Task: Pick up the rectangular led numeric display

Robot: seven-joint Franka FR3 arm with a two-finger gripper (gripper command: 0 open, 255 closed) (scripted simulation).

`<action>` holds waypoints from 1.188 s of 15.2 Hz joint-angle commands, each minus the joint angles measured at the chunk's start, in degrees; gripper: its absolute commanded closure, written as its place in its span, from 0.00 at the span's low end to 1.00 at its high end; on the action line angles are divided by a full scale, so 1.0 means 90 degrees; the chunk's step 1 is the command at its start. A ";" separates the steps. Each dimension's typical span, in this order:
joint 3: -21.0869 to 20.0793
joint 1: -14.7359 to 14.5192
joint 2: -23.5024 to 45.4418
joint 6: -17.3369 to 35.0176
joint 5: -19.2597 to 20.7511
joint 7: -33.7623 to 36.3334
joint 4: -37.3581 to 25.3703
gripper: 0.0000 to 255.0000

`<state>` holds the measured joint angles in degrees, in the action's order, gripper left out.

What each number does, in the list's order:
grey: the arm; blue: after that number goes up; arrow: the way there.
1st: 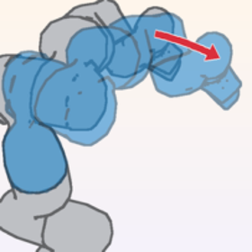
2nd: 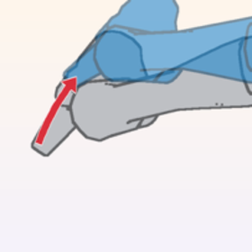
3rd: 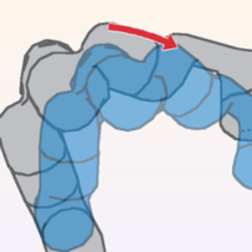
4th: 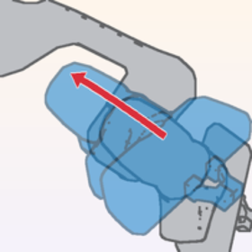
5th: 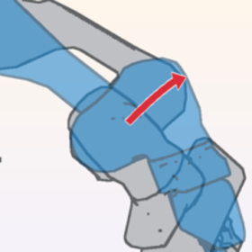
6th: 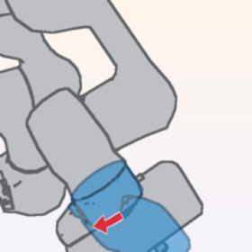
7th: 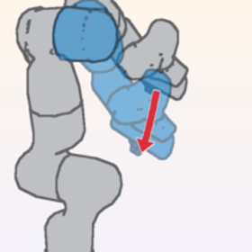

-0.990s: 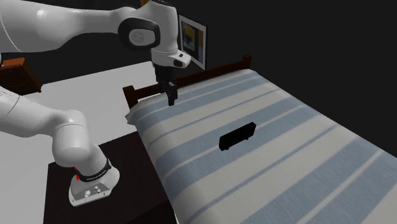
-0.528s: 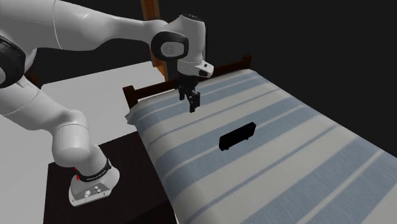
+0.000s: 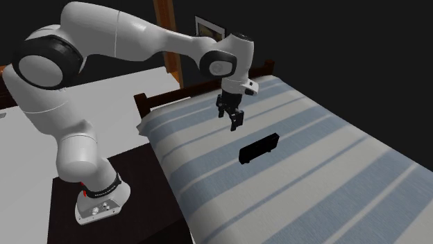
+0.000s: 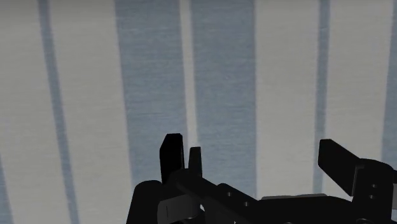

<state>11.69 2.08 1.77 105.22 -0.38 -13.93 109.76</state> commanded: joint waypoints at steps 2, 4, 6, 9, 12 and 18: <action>0.0065 0.0092 0.0768 0.0068 -0.0120 -0.0179 -0.0655 0.00; 0.0090 0.0168 0.1290 0.0060 -0.0208 -0.0285 -0.1154 0.00; 0.0103 0.0257 0.1824 0.0015 -0.0297 -0.0380 -0.1702 0.00; 0.0101 0.0418 0.2660 -0.0128 -0.0424 -0.0498 -0.2639 0.00; 0.0078 0.0609 0.3567 -0.0384 -0.0541 -0.0583 -0.3766 0.00; 0.0046 0.0700 0.4080 -0.0249 -0.0600 -0.0613 -0.4130 0.00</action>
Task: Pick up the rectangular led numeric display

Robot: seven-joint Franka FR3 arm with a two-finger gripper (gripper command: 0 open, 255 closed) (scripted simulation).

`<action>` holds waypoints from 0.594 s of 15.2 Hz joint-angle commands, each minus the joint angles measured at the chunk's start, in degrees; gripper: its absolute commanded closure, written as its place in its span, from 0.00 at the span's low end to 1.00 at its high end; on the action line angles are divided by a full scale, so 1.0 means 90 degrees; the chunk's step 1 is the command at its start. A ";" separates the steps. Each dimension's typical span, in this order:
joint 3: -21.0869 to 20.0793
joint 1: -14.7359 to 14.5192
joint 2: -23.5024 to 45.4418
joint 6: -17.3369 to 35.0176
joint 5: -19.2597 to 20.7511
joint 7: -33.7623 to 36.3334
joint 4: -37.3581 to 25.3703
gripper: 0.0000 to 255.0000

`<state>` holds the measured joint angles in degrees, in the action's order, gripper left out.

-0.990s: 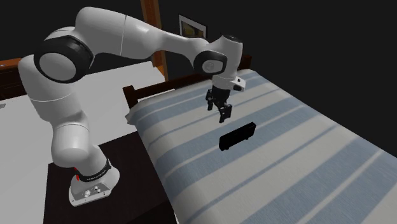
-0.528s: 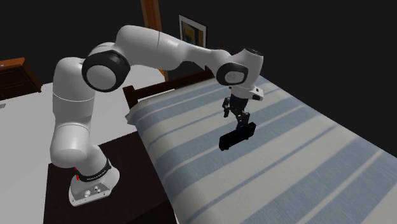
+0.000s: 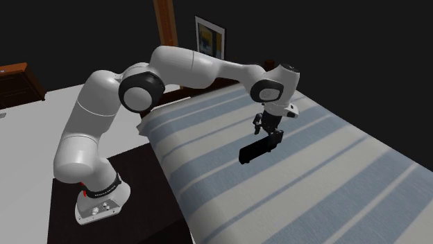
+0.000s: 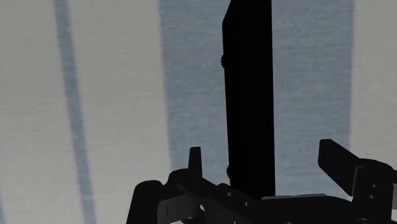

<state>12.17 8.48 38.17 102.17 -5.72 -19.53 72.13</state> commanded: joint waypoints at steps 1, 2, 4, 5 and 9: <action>-0.0010 -0.0011 0.0058 0.0162 -0.0011 0.0008 0.0102 0.00; -0.0013 -0.0013 0.0081 0.0232 -0.0016 0.0006 0.0149 0.00; -0.0018 -0.0014 0.0120 0.0343 -0.0023 0.0003 0.0222 0.00; -0.0019 -0.0014 0.0120 0.0343 -0.0023 0.0003 0.0221 0.00; -0.0021 -0.0014 0.0138 0.0327 -0.0025 0.0008 0.0188 1.00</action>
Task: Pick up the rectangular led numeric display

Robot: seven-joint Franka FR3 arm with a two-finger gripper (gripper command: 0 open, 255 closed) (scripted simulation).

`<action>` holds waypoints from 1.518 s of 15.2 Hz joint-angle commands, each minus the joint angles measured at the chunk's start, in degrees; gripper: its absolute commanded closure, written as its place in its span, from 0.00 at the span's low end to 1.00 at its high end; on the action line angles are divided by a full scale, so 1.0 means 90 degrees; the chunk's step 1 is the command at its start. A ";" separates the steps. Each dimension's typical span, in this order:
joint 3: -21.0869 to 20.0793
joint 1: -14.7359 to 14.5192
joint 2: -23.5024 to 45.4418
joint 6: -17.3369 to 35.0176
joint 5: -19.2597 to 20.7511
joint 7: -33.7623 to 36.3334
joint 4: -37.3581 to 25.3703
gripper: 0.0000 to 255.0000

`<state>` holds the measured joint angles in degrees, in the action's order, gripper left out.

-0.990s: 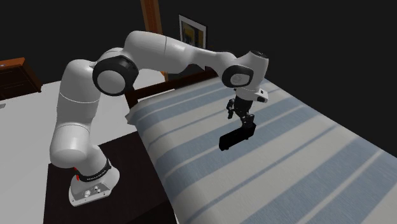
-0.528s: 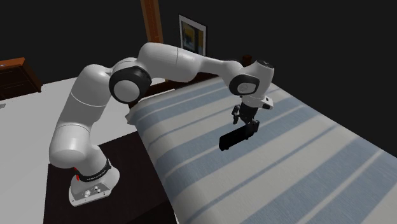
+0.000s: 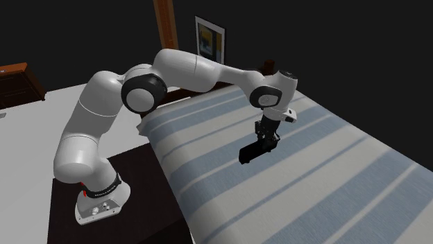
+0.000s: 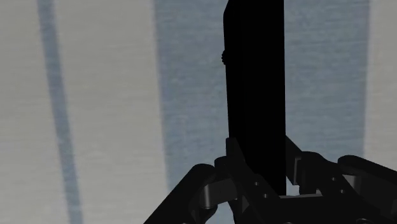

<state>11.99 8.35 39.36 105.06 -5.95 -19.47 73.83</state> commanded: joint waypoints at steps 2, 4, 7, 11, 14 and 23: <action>-0.0001 -0.0001 0.0006 0.0004 -0.0001 0.0002 -0.0003 1.00; -0.0002 -0.0002 0.0008 0.0003 -0.0001 0.0003 -0.0005 1.00; 0.0005 0.0000 -0.0038 -0.0048 0.0006 -0.0002 -0.0011 1.00; 0.0017 0.0006 -0.0126 -0.0335 0.0024 0.0005 -0.0212 1.00; 0.0025 0.0014 -0.0176 -0.0560 0.0035 0.0009 -0.0388 1.00; 0.0037 0.0045 -0.0235 -0.1134 0.0051 0.0019 -0.0907 1.00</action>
